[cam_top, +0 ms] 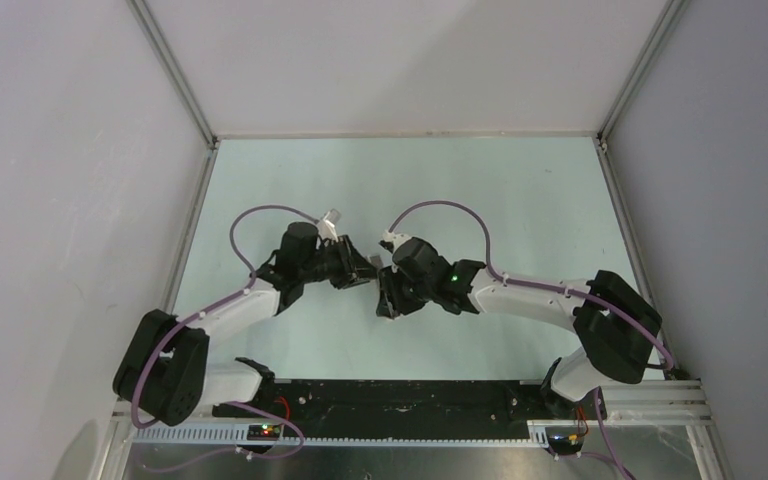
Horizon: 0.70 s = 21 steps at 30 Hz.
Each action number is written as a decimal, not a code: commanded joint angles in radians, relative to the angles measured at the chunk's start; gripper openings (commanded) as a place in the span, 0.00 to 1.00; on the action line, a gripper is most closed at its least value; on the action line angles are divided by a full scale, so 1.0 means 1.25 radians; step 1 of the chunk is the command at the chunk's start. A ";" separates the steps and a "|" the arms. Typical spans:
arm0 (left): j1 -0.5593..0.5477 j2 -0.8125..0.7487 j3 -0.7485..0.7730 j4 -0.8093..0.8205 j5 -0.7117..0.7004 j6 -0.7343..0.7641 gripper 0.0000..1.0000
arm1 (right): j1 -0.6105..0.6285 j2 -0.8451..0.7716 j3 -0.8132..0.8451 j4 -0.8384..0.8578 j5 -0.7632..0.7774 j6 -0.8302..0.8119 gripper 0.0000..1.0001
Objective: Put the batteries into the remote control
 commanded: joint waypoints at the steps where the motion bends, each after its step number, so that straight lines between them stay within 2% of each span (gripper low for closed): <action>1: -0.006 -0.049 -0.011 0.007 -0.013 0.004 0.40 | 0.017 -0.003 0.031 0.012 0.039 -0.015 0.24; 3: -0.007 -0.070 -0.006 -0.063 -0.068 0.035 0.53 | 0.030 -0.003 0.036 -0.018 0.067 -0.023 0.24; 7: -0.003 -0.133 0.033 -0.305 -0.297 0.096 0.68 | 0.049 0.003 0.039 -0.088 0.133 -0.030 0.24; 8: 0.002 -0.158 0.035 -0.331 -0.351 0.098 0.69 | 0.052 0.007 0.039 -0.107 0.141 -0.032 0.24; 12: 0.012 -0.236 0.014 -0.386 -0.420 0.083 0.70 | 0.069 0.033 0.044 -0.165 0.199 -0.039 0.24; 21: 0.016 -0.336 -0.010 -0.415 -0.432 0.071 0.70 | 0.092 0.128 0.107 -0.284 0.270 -0.076 0.32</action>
